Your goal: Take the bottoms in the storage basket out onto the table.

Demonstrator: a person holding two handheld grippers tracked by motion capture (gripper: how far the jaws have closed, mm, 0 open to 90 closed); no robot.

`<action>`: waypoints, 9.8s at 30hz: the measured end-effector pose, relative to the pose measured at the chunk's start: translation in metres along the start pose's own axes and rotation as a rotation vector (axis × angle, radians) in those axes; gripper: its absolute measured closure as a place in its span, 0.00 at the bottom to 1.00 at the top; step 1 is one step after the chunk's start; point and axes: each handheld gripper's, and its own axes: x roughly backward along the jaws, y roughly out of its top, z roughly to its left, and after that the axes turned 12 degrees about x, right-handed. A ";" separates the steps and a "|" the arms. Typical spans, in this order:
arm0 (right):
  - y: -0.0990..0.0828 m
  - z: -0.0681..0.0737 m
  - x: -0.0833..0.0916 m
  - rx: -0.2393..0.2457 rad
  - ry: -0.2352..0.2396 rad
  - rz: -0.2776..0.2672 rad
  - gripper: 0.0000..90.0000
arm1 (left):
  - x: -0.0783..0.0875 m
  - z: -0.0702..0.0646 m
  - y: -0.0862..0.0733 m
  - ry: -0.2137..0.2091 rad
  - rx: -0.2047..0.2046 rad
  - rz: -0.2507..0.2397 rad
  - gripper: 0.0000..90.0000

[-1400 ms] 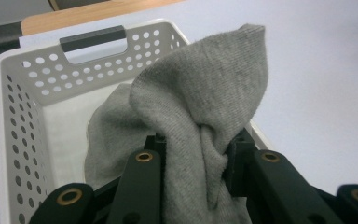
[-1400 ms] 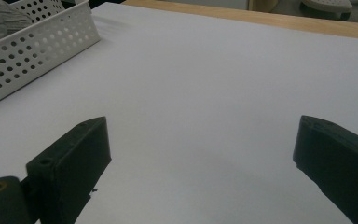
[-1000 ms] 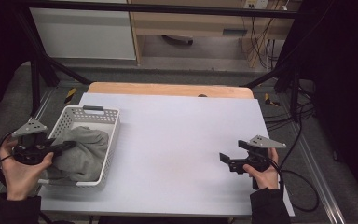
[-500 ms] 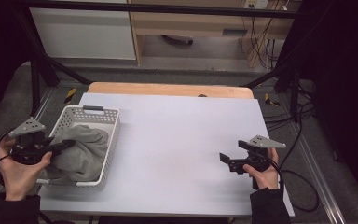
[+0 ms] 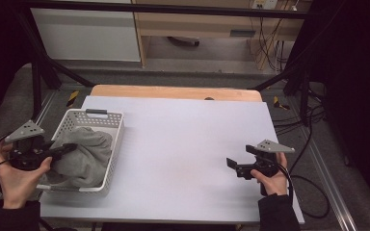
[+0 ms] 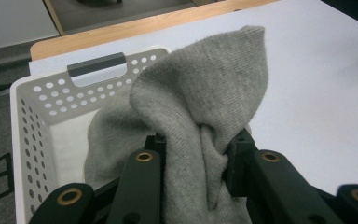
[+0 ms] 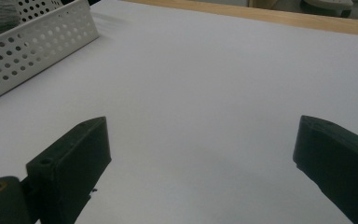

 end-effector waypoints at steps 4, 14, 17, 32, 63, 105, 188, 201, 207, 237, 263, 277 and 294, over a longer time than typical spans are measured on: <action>0.000 0.000 0.000 0.000 -0.001 0.001 0.05 | 0.002 0.000 0.000 0.000 -0.001 -0.006 0.80; -0.001 0.000 -0.001 0.003 0.000 0.005 0.05 | 0.009 -0.002 0.003 -0.011 -0.006 -0.022 0.80; -0.001 -0.001 -0.001 0.002 0.000 0.006 0.05 | 0.011 -0.002 0.004 -0.015 -0.006 -0.025 0.80; -0.001 -0.001 0.000 -0.002 -0.002 0.004 0.05 | 0.017 -0.002 0.009 -0.030 -0.009 -0.040 0.80; -0.001 -0.001 -0.001 0.000 -0.001 0.005 0.05 | 0.022 -0.010 0.028 -0.029 -0.045 -0.042 0.80; -0.001 -0.001 -0.001 0.001 -0.001 0.007 0.05 | 0.022 -0.030 0.047 -0.073 -0.095 -0.046 0.80; -0.002 -0.001 -0.001 0.003 0.003 0.017 0.05 | -0.016 -0.091 0.072 -0.176 -0.194 -0.002 0.80; -0.002 -0.001 -0.002 0.002 0.002 0.017 0.05 | -0.023 -0.103 0.076 -0.198 -0.213 0.004 0.80; -0.002 -0.001 -0.001 0.001 0.003 0.019 0.05 | -0.027 -0.109 0.077 -0.208 -0.220 0.009 0.80; -0.002 -0.001 -0.001 0.000 0.003 0.019 0.05 | -0.045 -0.136 0.084 -0.250 -0.253 0.022 0.80; -0.003 -0.002 -0.001 -0.003 0.001 0.020 0.05 | -0.075 -0.158 0.083 -0.275 -0.269 0.057 0.80; -0.003 -0.002 -0.002 0.002 0.003 0.021 0.05 | -0.094 -0.165 0.082 -0.282 -0.262 0.078 0.80; -0.003 -0.002 -0.002 -0.001 0.002 0.020 0.05 | -0.113 -0.172 0.077 -0.289 -0.257 0.089 0.80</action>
